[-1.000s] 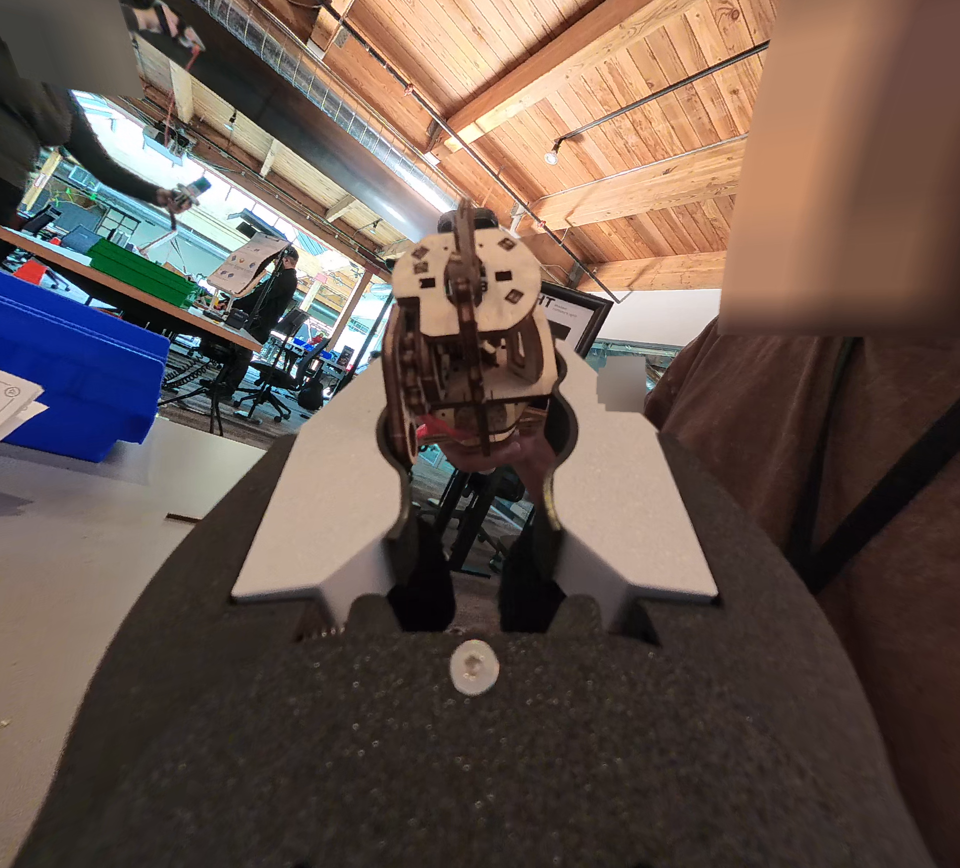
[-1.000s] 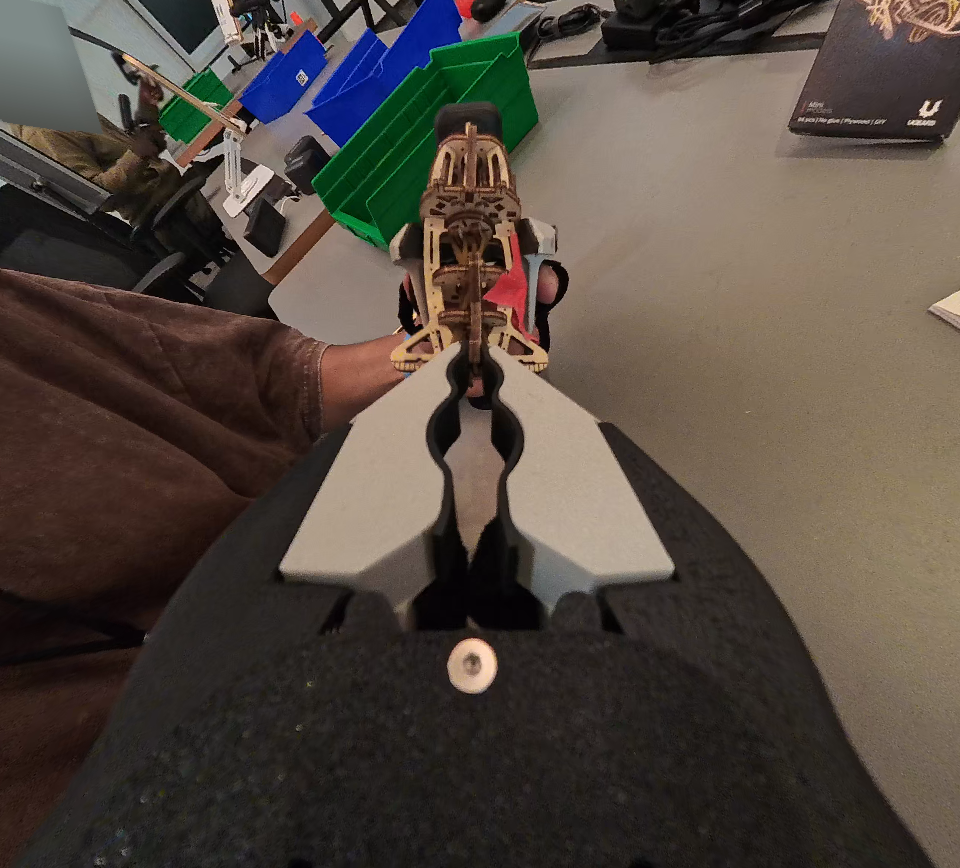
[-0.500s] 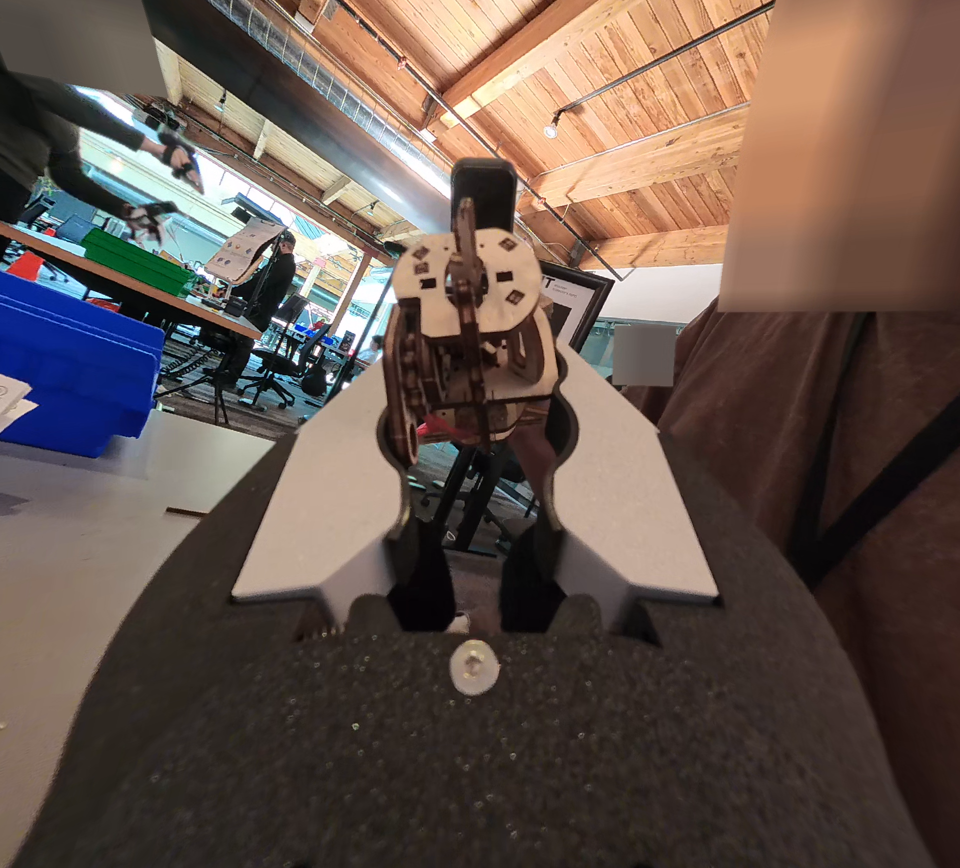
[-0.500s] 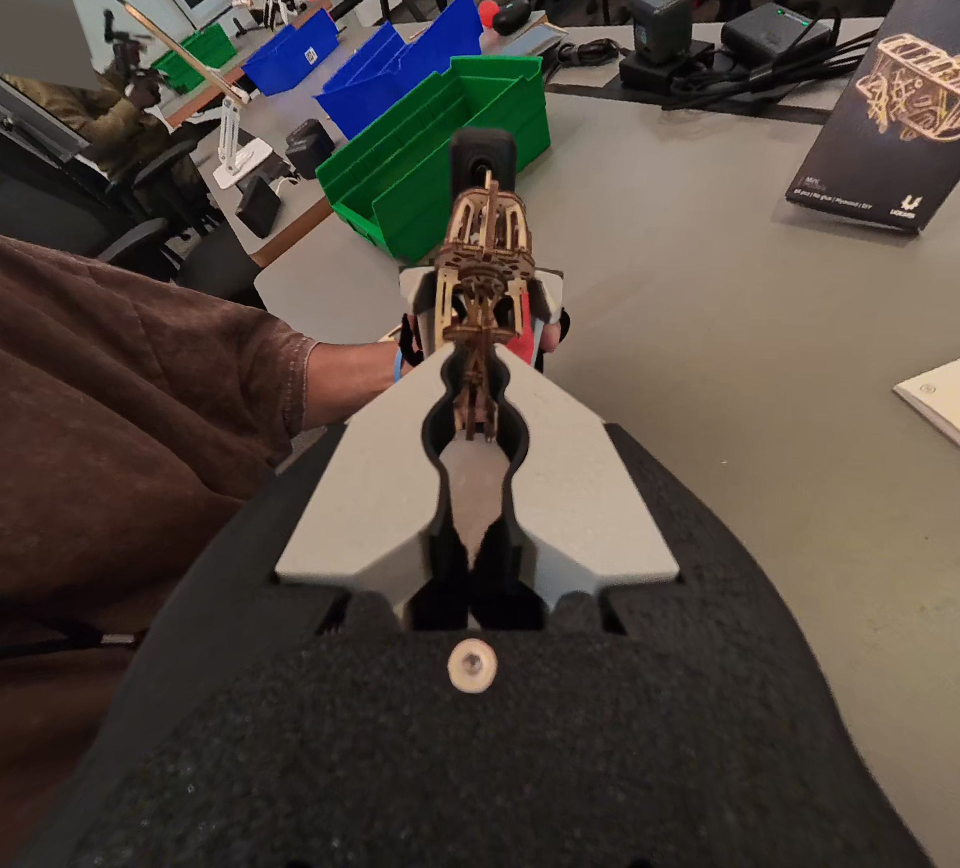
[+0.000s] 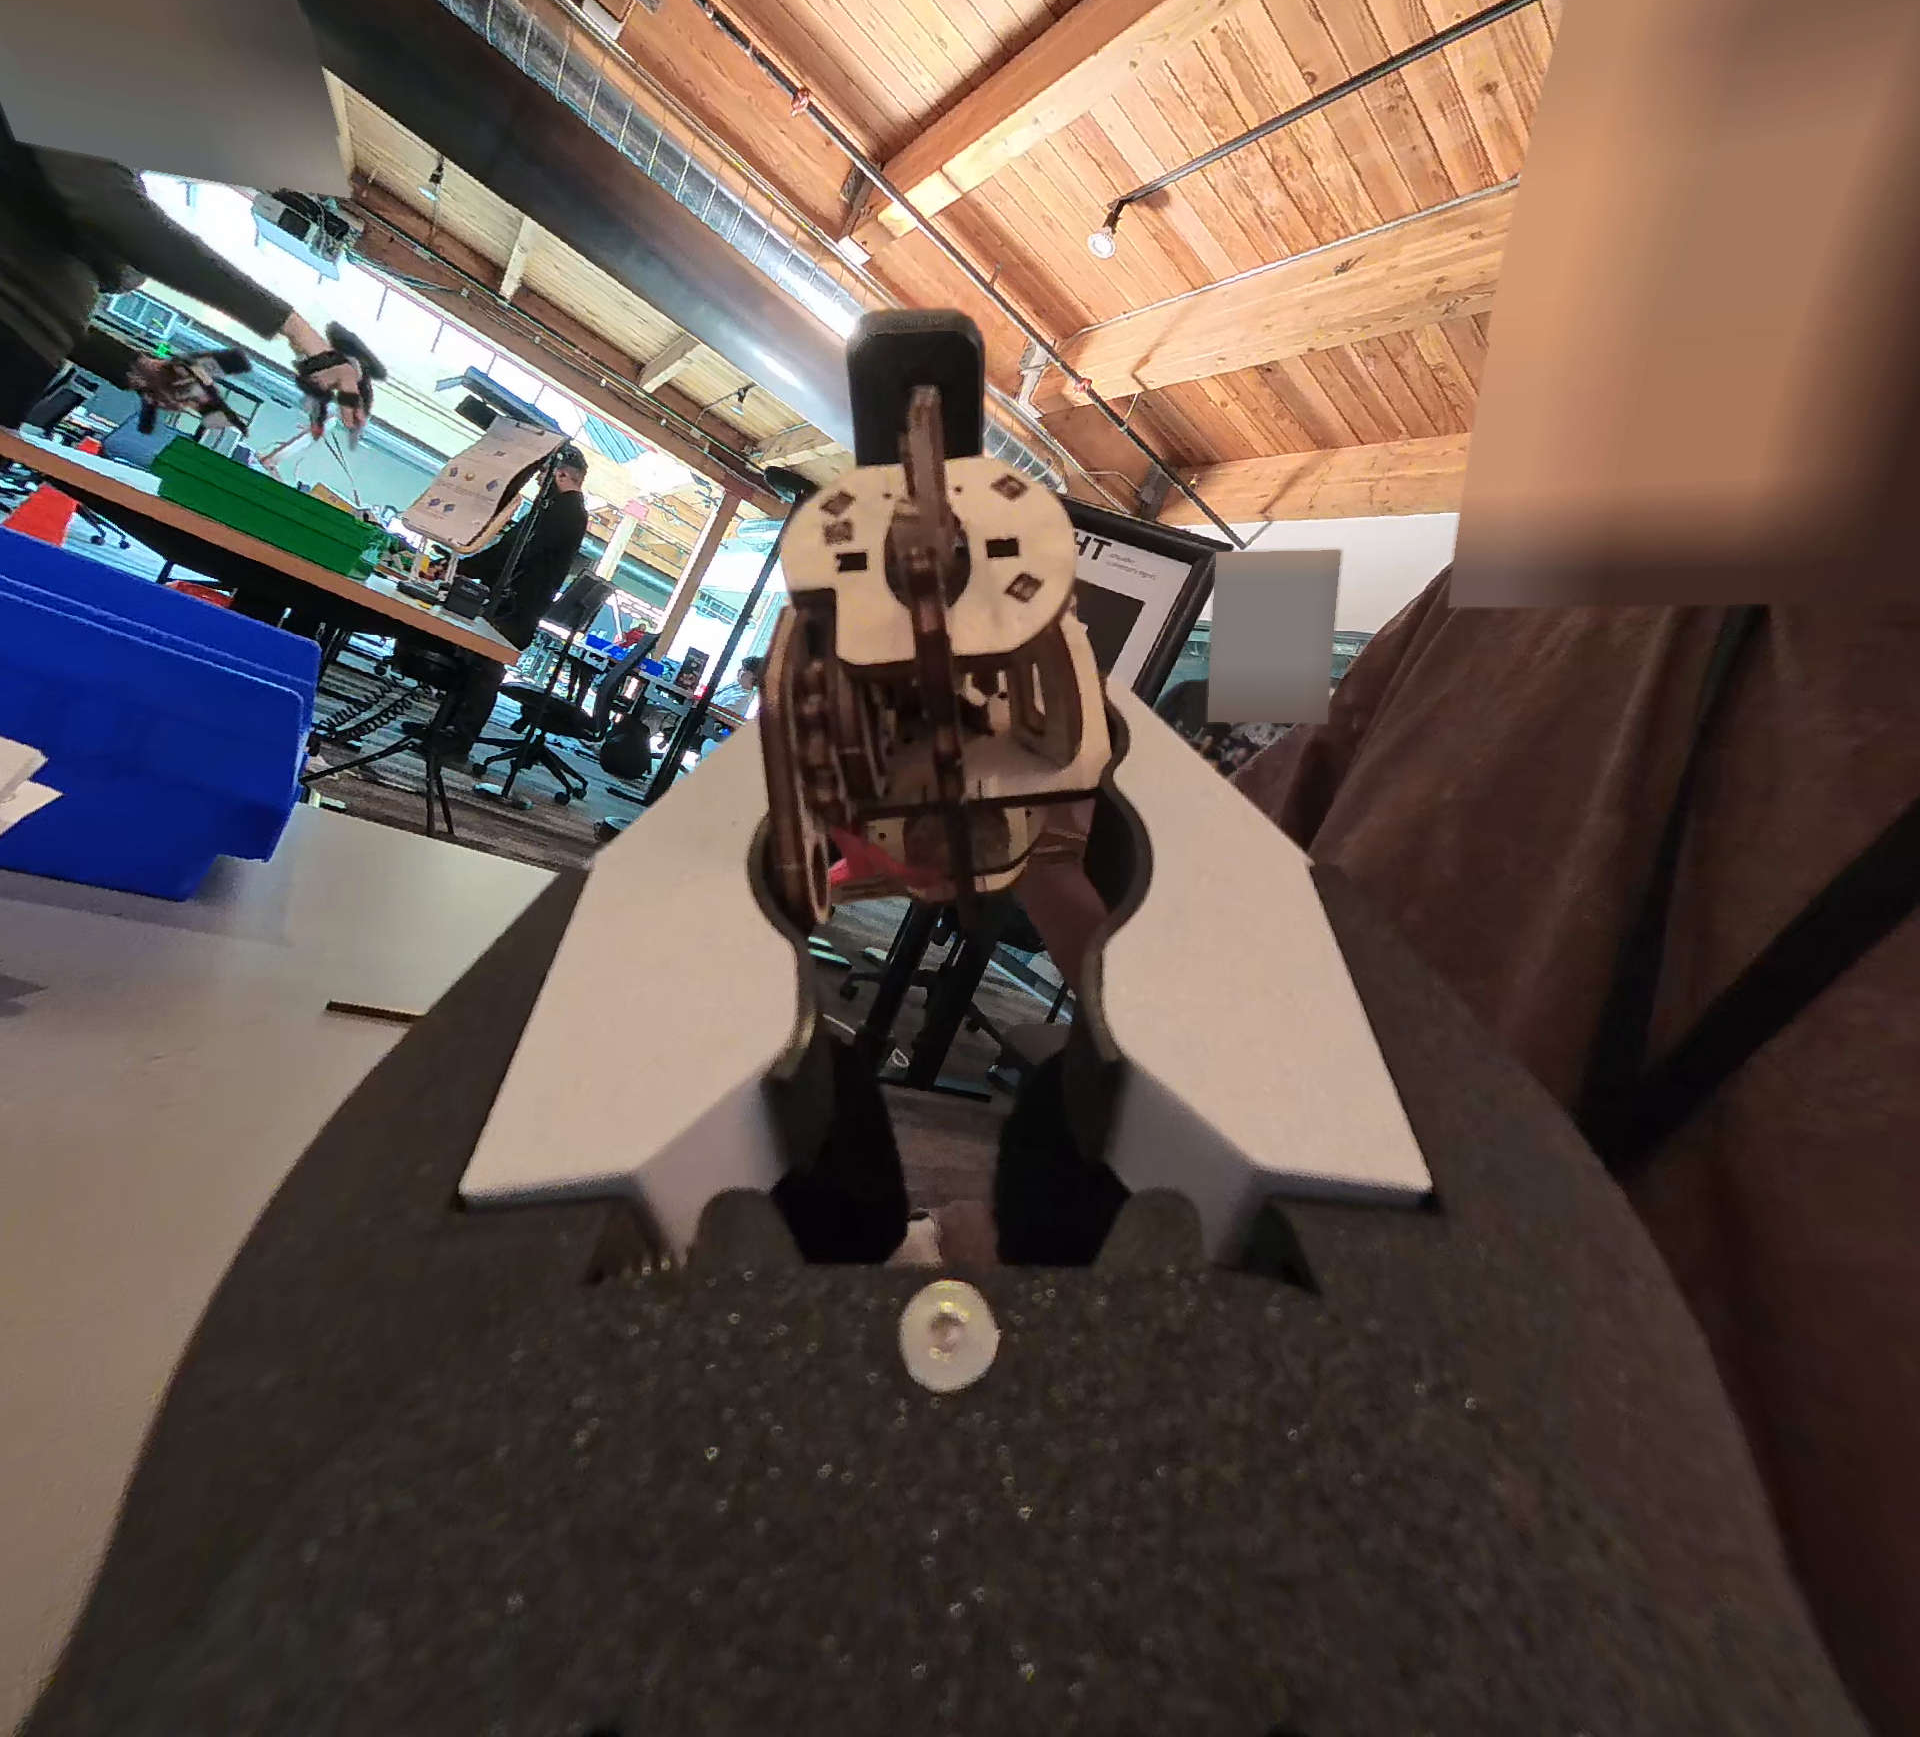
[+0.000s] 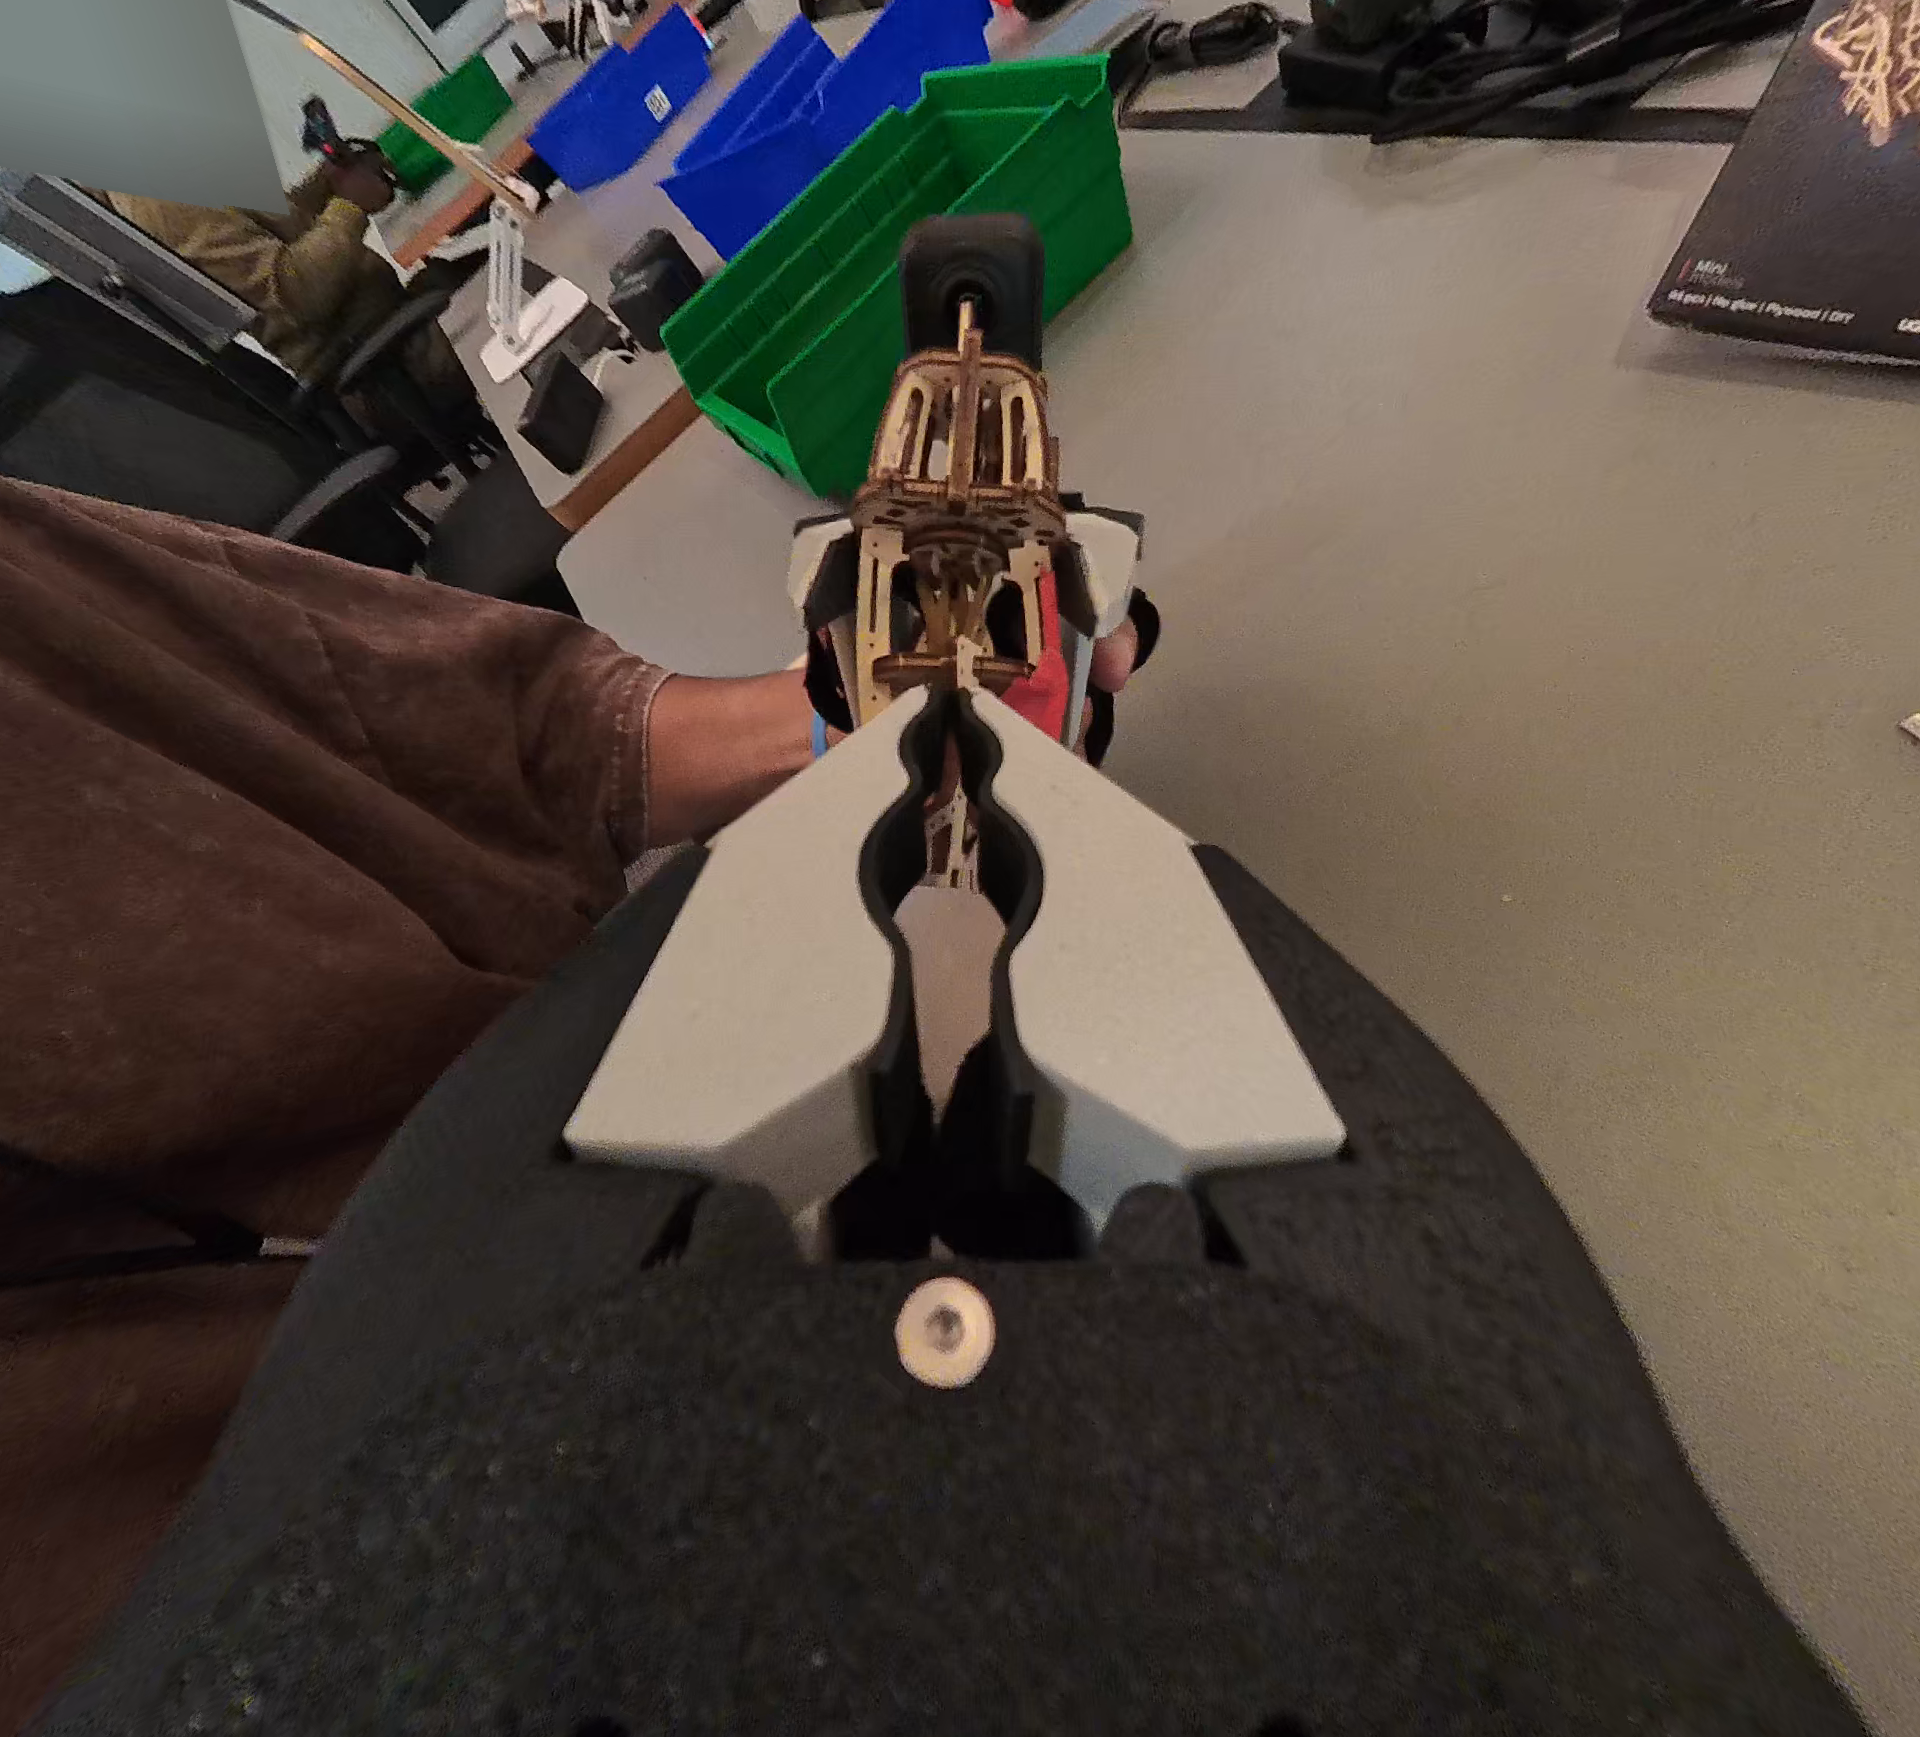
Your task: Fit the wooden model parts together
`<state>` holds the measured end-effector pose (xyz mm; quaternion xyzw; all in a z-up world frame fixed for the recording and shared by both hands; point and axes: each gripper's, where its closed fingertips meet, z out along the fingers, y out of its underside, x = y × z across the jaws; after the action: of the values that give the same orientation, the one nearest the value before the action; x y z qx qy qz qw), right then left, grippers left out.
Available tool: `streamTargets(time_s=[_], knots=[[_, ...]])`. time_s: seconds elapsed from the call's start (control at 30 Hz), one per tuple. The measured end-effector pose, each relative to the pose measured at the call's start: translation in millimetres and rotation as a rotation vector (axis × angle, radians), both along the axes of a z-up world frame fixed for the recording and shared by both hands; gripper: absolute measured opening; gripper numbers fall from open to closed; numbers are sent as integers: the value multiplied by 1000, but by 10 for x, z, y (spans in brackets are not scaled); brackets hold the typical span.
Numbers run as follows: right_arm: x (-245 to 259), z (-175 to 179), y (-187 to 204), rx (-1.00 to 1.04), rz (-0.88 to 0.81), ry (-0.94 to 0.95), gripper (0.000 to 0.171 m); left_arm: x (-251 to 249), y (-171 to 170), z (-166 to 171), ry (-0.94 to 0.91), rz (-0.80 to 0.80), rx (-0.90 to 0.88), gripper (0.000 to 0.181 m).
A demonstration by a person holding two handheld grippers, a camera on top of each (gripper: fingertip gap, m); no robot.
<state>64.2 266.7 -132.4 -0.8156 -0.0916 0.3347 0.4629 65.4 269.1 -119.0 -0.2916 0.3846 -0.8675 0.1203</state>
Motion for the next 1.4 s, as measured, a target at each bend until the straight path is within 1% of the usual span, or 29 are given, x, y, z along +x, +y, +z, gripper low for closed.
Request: streamTargets(time_s=[0.07,0.13,0.27,0.37,0.47,0.57,0.7,0.77,0.9,1.03,1.1,1.17,1.3,1.4], knots=[[6,4,-2,17,-9,7,1,5,-9,-7,2,8,21,49],[17,-11,-10,31,-12,-21,3,9,-21,-23,9,15,49,49],[19,-42,-3,54,-8,-87,1,15,-15,-44,17,25,72,49],[30,-54,10,76,9,-80,1,36,0,-56,25,29,76,49],[89,-115,25,95,16,-45,3,94,12,-116,78,24,101,49],[111,-148,10,112,32,12,7,132,-19,-138,137,9,176,49],[135,-162,-16,161,48,-1,7,189,-99,-115,218,-10,304,49],[146,-154,-62,167,69,19,5,218,-148,-106,259,-19,363,49],[154,-116,-180,183,87,193,3,248,-269,-81,336,-62,433,49],[196,-128,-281,194,50,476,3,325,-380,-125,505,-121,508,49],[233,-85,-321,241,32,597,3,373,-415,-101,594,-152,504,49],[259,6,-375,293,60,743,4,404,-474,-24,656,-197,498,49],[392,101,-397,376,88,966,4,555,-499,36,832,-181,580,49],[482,167,-398,412,86,1050,4,656,-501,85,965,-124,620,50]])
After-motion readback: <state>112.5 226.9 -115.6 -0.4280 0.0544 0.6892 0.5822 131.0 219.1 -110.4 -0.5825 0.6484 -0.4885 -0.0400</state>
